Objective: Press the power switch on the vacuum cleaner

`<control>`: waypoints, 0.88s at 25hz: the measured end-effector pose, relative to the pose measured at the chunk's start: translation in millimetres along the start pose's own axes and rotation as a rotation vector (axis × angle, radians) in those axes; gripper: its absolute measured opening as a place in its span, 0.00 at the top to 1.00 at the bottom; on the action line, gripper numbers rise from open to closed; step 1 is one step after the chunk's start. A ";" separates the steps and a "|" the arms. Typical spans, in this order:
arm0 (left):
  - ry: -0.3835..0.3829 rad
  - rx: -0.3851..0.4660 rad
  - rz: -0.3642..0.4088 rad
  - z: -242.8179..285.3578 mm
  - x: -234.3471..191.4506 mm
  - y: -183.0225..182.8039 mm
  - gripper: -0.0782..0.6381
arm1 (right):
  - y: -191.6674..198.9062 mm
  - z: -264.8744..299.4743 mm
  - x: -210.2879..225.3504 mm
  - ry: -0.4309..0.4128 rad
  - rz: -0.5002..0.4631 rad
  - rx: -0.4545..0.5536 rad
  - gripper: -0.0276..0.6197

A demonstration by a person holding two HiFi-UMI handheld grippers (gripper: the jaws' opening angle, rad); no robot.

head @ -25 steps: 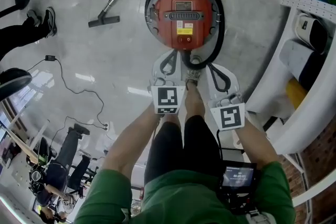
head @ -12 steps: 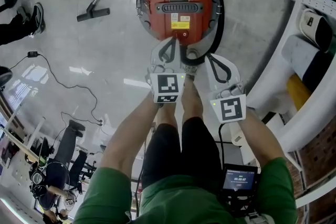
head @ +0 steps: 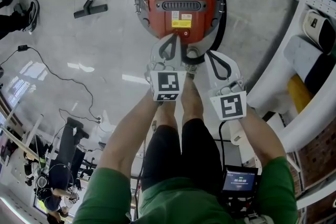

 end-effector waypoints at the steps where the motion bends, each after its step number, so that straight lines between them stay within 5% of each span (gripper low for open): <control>1: 0.003 -0.009 -0.004 -0.5 0.3 1.9 0.88 | -0.6 0.2 -0.3 -0.002 -0.003 0.000 0.96; 22: 0.037 0.004 0.002 0.7 -1.5 5.5 0.88 | -2.6 5.3 0.4 0.003 -0.013 -0.008 0.96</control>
Point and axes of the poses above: the fingertips, and each gripper's own axes: z forward along the fingers, x to its right, y out of its underside, the point moved 3 cm from there along -z, backward along the fingers
